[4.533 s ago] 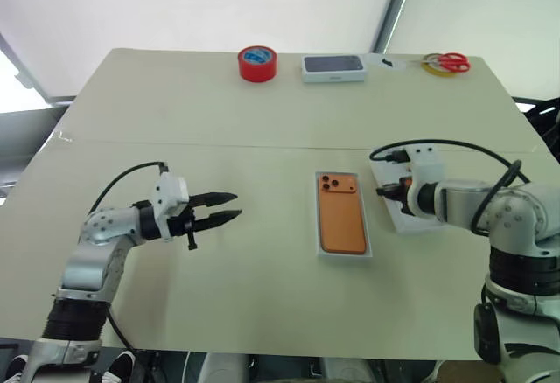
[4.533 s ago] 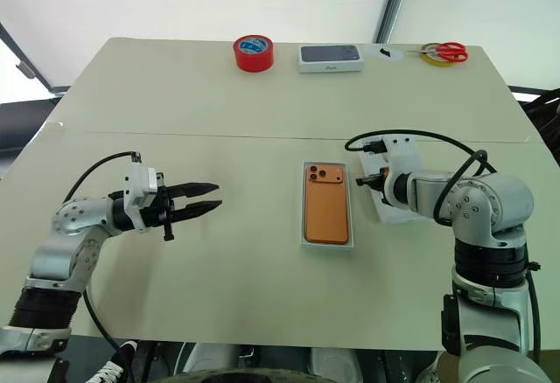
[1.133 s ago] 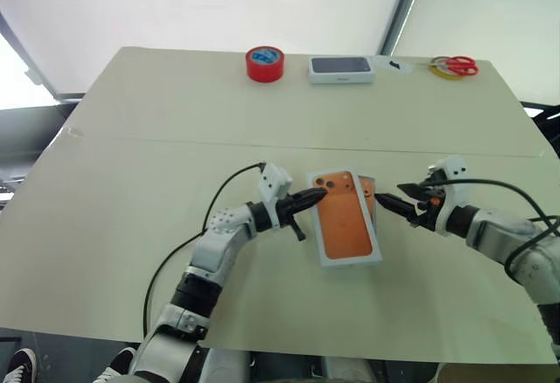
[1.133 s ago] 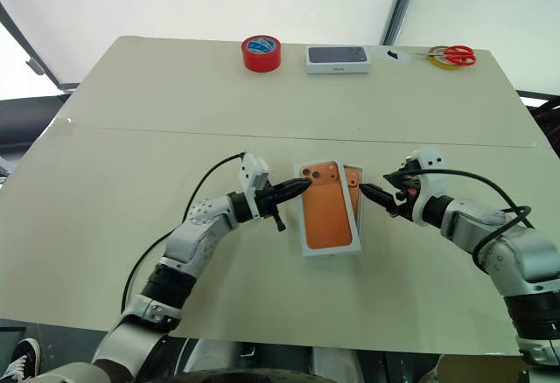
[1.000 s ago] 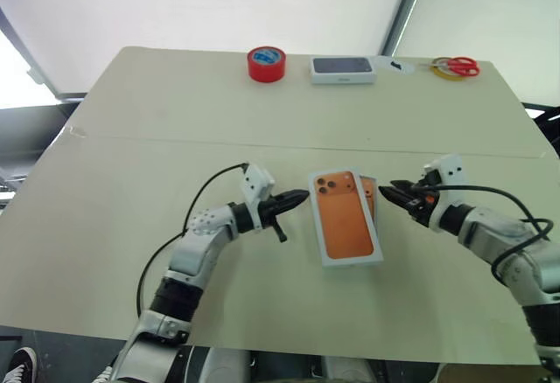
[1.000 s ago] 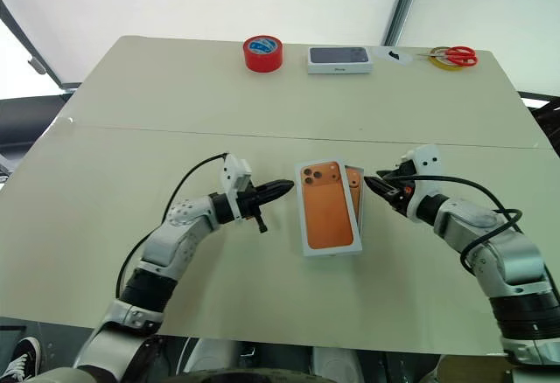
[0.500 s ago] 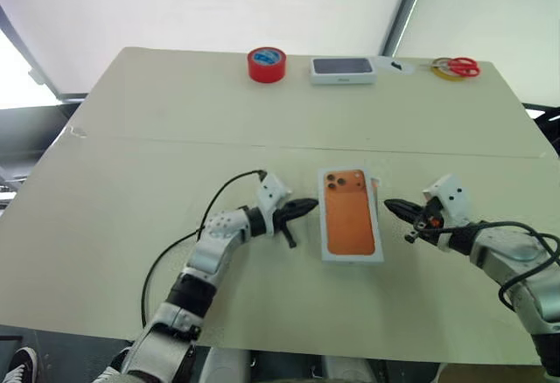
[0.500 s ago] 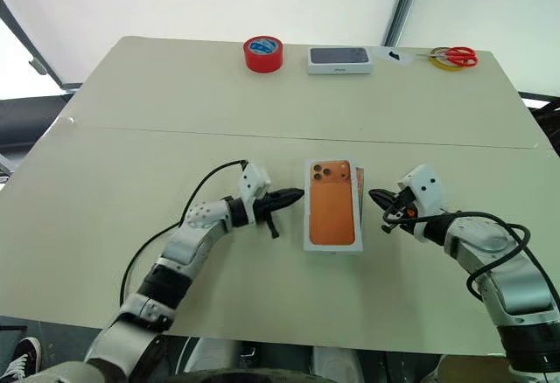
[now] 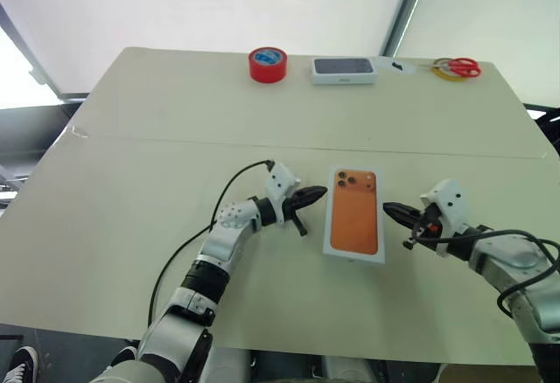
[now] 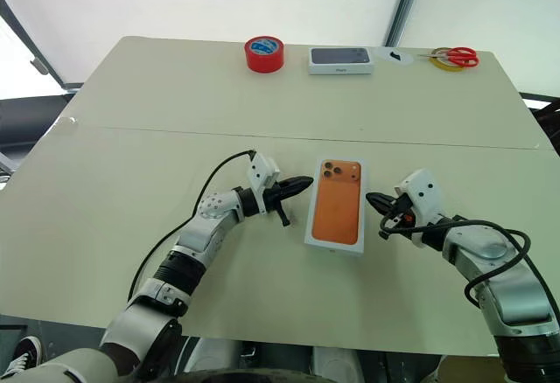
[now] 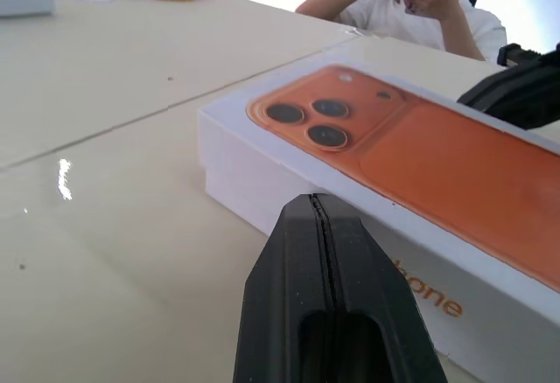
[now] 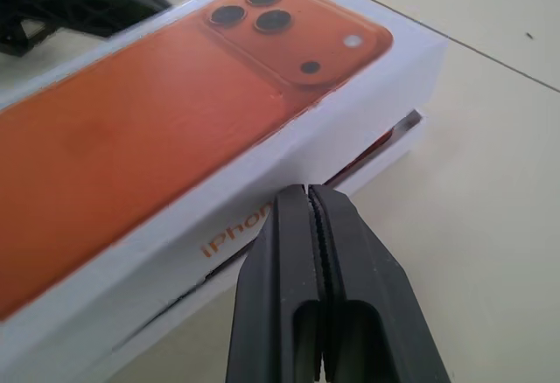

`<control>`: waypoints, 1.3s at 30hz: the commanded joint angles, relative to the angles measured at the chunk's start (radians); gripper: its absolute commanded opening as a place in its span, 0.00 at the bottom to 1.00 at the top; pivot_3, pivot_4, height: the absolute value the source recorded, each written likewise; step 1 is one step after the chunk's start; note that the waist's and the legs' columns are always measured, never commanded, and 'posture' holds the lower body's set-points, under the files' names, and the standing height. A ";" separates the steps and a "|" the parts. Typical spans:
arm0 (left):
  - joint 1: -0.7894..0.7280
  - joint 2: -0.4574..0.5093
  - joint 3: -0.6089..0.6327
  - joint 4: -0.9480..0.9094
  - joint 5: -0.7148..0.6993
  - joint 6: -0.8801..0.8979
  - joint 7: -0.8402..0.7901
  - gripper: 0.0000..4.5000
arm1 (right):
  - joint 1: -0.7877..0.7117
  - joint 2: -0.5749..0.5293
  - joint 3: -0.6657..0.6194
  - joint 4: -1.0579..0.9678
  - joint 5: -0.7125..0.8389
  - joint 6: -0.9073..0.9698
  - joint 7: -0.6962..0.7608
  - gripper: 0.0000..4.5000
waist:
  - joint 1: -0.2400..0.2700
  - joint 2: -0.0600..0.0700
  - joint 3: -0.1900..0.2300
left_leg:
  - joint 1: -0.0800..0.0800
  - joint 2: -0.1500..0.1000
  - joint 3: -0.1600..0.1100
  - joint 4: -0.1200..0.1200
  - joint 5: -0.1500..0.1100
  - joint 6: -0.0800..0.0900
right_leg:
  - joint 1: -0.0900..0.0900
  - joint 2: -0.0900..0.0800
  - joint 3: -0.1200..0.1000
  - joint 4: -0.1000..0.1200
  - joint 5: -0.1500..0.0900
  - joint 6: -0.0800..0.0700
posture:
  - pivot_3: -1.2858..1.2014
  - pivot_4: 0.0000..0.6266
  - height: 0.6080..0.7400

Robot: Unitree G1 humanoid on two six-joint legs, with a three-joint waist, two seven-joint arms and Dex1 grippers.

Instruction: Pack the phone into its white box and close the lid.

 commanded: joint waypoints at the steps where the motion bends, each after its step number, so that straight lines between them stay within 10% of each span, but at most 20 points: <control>1: -0.030 -0.017 0.004 0.006 0.007 -0.028 -0.004 0.00 | -0.020 0.000 0.003 0.006 -0.043 -0.028 0.008 0.01 | 0.000 0.000 0.000 | 0.000 0.000 0.000 0.000 0.000 0.000 | 0.000 0.000 0.000 0.000 0.000 0.000 | 0.52 0.24 1.00; 39: -0.020 -0.032 0.011 0.011 0.028 -0.014 0.032 0.00 | -0.263 0.055 0.092 0.257 -0.350 -0.060 -0.073 0.01 | -0.002 0.000 0.000 | 0.000 0.000 0.001 0.000 0.004 -0.006 | 0.000 0.000 0.000 0.001 0.000 0.000 | 0.52 0.24 1.00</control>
